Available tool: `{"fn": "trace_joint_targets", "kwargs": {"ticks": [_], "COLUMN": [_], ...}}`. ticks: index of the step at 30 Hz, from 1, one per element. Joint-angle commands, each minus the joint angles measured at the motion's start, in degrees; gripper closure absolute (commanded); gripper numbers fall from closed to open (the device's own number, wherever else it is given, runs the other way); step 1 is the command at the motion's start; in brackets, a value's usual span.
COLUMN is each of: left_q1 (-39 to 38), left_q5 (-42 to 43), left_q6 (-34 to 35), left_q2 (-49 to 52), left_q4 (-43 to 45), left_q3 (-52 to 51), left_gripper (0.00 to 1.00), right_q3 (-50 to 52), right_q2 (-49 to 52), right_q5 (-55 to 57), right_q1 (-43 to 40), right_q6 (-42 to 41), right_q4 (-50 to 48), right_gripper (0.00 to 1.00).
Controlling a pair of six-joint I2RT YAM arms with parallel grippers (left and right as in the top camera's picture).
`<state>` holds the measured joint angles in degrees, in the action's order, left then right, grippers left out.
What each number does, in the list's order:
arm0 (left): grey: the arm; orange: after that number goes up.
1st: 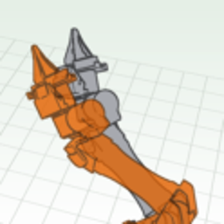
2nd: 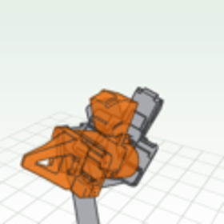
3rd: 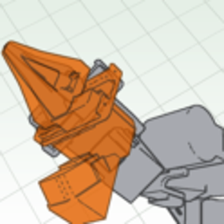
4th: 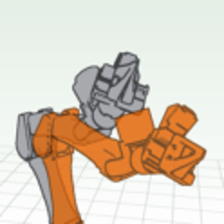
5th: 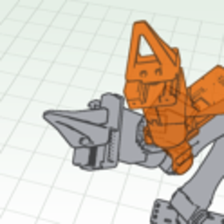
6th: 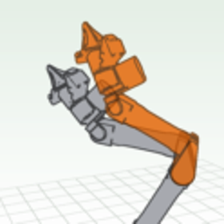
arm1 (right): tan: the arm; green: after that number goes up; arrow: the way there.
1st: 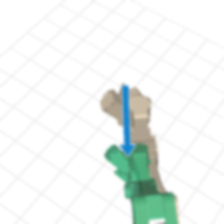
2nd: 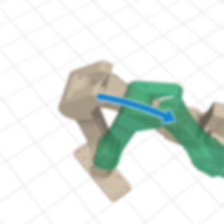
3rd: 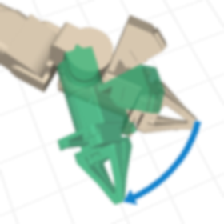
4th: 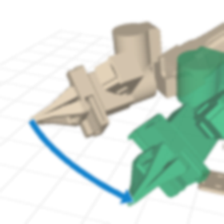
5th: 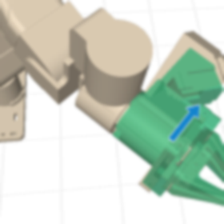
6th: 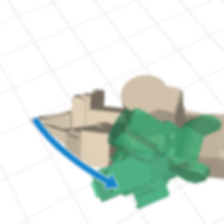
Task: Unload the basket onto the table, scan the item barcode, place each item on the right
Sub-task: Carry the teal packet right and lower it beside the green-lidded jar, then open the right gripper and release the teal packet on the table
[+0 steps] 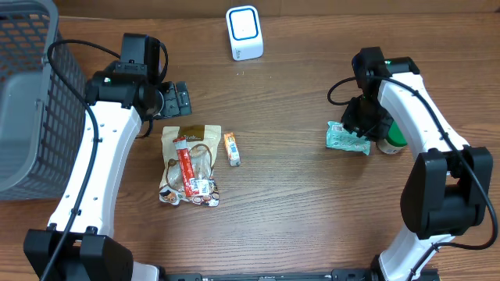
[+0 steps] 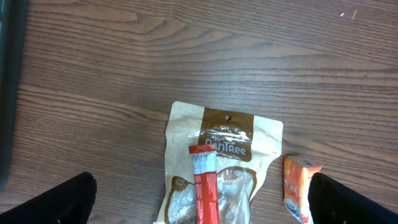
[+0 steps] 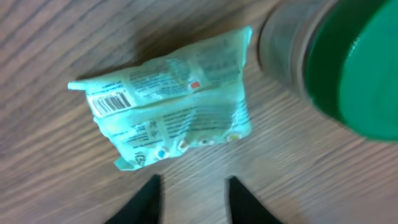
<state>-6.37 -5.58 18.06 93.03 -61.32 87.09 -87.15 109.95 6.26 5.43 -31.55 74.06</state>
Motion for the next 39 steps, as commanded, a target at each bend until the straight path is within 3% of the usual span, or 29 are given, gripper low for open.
{"fn": "trace_joint_targets", "kwargs": {"ticks": [1,4,10,16,20,33,39], "left_q1": [-0.39,-0.39,-0.39,-0.42,-0.39,-0.39,-0.42], "left_q5": [0.31,0.28,0.28,0.31,0.28,0.31,0.31], "left_q6": [0.79,0.79,0.79,0.79,0.79,0.79,0.79], "left_q2": [0.33,0.33,0.33,0.33,0.33,0.33,0.33], "left_q4": [0.04,0.04,0.04,0.07,0.04,0.07,0.07], "left_q3": [1.03,1.03,1.03,1.03,1.03,1.03,1.03], "left_gripper": [0.00,0.01,0.00,0.00,0.00,0.00,0.00], "right_q3": [1.88,3.32,7.63,8.13,8.13,9.64,10.86], "right_q2": [-0.31,-0.31,-0.31,-0.31,-0.31,2.21,2.23], "right_q5": [-3.89,-4.02,-2.23,8.61,14.47,17.70,17.62], "right_q1": [1.01,1.99,3.08,2.97,2.86,1.88,1.88], "right_q6": [2.01,1.99,2.01,2.01,2.01,1.95,1.51], "right_q4": [-0.31,-0.87,-10.54,-26.29,-30.99,-31.34,-24.48], "right_gripper": [0.82,0.93,0.96,0.96,0.96,0.94,0.93]}}
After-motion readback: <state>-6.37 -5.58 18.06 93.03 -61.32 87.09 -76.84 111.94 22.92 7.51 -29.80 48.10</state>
